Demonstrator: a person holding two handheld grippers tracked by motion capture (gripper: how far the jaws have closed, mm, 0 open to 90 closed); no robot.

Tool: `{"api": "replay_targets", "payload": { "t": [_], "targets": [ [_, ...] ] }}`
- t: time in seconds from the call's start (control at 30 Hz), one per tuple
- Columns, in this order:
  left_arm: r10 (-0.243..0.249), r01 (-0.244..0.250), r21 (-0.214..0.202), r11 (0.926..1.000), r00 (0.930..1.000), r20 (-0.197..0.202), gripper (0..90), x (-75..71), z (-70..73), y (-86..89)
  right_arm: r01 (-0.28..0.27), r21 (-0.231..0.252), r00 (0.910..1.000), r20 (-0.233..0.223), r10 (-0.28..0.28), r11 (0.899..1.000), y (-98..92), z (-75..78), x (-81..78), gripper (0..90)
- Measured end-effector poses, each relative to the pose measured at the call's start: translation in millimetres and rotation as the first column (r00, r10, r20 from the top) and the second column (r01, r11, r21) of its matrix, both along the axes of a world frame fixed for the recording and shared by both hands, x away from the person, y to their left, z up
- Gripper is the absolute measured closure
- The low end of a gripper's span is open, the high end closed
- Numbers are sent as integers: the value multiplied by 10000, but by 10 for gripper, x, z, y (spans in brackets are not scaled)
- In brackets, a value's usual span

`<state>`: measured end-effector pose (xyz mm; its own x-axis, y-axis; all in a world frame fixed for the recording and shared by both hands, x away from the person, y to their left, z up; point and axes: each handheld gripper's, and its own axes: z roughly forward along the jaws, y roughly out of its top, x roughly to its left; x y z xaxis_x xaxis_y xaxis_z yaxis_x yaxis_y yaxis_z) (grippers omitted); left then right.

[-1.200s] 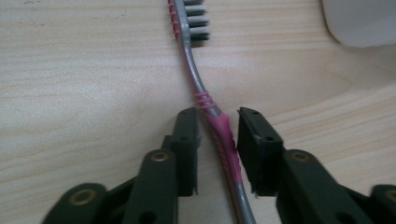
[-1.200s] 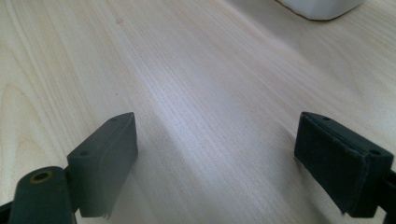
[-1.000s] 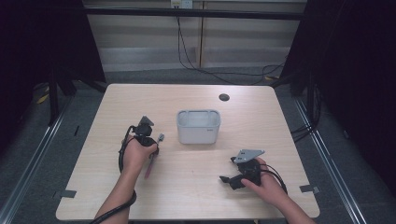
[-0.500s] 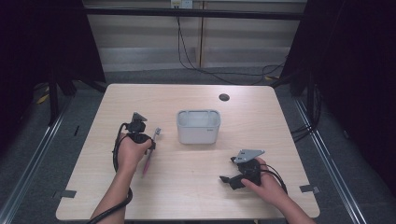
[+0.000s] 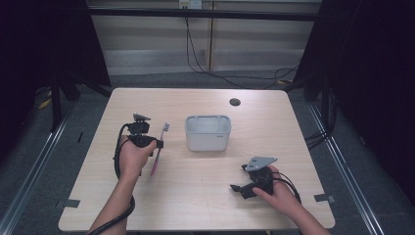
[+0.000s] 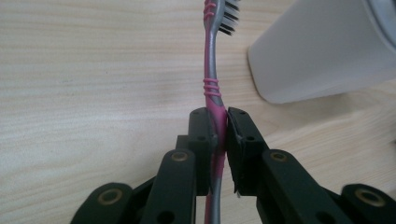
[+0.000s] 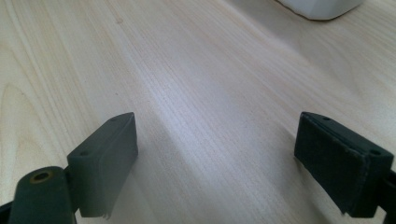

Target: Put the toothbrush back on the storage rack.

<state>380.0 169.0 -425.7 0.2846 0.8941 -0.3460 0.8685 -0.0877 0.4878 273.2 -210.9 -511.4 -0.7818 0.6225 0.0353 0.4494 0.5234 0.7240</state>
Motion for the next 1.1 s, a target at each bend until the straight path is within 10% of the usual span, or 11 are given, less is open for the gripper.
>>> {"api": "replay_targets", "payload": {
  "t": [0.33,0.53,1.1],
  "targets": [
    [-98,133,-306,9994,9937,1115,808,-39,176,-3,0,2,10000,1,0,10000,0,0,0,128],
    [-102,224,-565,9982,9785,2062,808,-65,307,-30,1,1,10000,2,-1,10000,0,0,0,128],
    [-105,421,-1031,9938,9572,2892,808,-80,487,-84,8,0,10000,0,-8,10000,0,0,0,128]
  ]
}}
